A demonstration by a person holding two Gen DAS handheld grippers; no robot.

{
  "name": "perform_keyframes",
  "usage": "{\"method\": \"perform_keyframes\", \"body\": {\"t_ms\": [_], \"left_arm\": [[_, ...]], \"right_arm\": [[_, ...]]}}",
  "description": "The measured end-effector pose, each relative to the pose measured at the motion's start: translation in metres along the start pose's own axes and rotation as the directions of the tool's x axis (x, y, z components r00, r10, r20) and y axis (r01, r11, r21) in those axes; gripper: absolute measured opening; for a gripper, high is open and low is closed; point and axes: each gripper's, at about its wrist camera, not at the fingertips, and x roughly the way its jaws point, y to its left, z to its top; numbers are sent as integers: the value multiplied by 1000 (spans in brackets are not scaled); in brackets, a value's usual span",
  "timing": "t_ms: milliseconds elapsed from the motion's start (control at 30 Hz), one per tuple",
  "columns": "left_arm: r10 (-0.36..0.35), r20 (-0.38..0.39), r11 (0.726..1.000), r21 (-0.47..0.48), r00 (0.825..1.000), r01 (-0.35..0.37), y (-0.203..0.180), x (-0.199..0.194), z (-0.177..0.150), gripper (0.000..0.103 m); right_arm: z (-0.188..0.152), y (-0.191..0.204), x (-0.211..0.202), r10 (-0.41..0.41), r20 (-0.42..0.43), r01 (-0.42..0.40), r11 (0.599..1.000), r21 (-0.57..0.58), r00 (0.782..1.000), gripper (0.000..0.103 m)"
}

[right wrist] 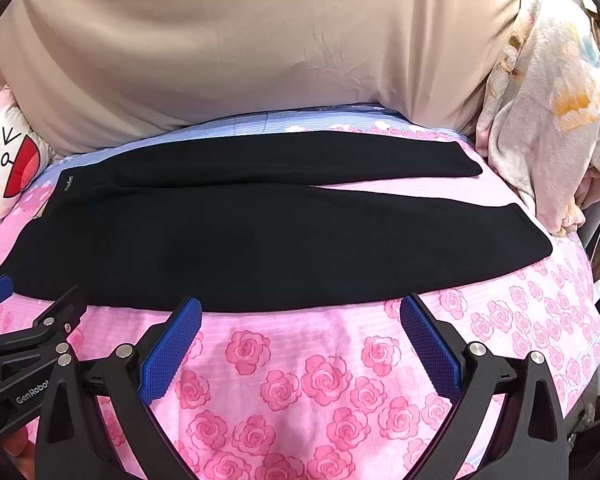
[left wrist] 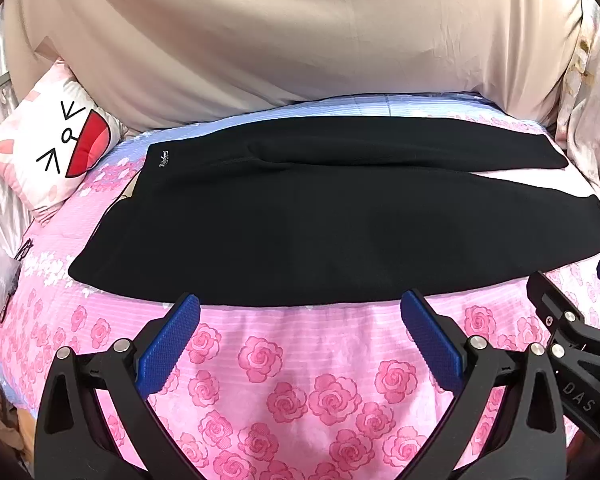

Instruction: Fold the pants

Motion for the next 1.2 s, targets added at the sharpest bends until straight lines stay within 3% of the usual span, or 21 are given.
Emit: {"method": "perform_keyframes", "body": {"t_ms": [1200], "left_arm": [[18, -13, 999, 36, 1000, -18, -20, 4, 14, 98]], "right_arm": [[7, -18, 19, 16, -31, -15, 999, 40, 999, 98]]}}
